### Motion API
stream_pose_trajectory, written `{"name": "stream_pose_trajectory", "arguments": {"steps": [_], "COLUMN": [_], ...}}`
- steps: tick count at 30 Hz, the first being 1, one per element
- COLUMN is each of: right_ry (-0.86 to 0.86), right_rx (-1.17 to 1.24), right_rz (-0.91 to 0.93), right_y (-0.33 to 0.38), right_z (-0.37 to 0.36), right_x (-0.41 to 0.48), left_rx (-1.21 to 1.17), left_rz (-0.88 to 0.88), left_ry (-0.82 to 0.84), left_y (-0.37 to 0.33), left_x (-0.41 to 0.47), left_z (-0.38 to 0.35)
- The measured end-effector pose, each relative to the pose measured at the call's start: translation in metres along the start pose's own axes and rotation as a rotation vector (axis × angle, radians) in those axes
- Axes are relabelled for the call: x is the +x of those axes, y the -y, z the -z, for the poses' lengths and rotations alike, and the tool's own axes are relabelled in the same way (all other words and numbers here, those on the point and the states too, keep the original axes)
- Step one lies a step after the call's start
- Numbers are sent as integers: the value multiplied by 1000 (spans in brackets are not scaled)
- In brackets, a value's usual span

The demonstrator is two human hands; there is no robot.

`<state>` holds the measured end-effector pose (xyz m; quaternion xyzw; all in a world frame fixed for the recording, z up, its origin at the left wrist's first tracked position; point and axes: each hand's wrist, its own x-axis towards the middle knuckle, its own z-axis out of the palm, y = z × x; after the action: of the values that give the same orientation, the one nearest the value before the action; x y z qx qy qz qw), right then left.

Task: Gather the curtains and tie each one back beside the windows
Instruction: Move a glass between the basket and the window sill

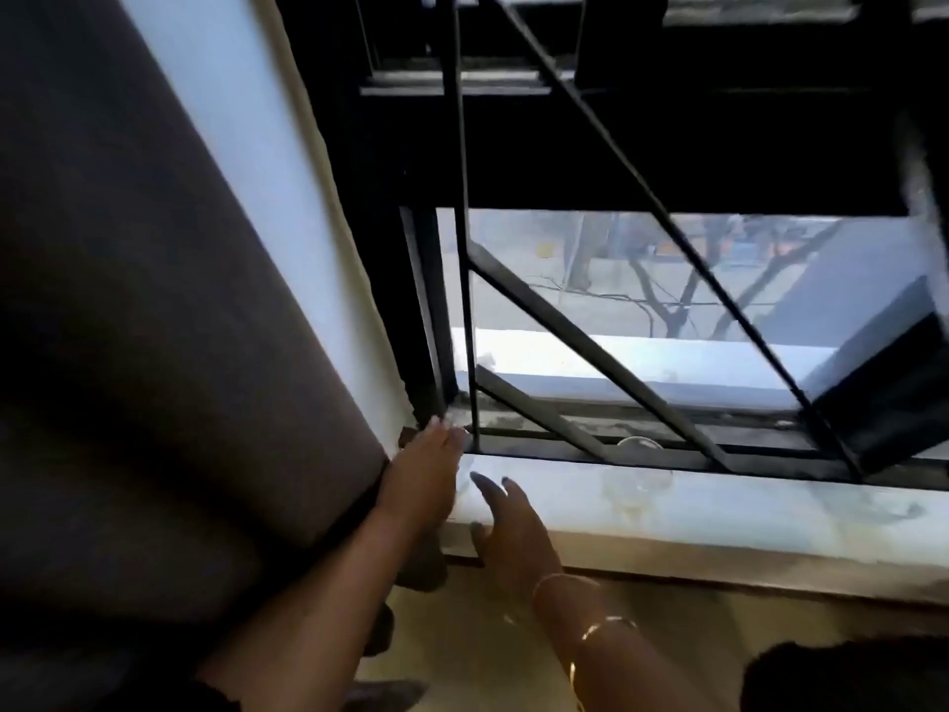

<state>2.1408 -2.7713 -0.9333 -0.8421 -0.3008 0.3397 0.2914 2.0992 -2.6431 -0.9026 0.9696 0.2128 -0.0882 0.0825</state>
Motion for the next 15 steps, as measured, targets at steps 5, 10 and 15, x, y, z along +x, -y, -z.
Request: {"name": "stream_pose_trajectory", "arguments": {"steps": [5,10,15], "right_ry": [-65,-55,-138], "right_rx": [-72,-132,-58], "right_rz": [95,127,117], "right_y": [-21,-28,-31], "right_z": [-28,-43,-48], "right_x": [55,85,97], "left_rx": [206,194,202], "left_rz": [-37,-32,-16], "left_ry": [-24,-106,-110], "left_y": [22,32,32], "left_x": [35,34,39], "left_z": [-31,-49,-51]}}
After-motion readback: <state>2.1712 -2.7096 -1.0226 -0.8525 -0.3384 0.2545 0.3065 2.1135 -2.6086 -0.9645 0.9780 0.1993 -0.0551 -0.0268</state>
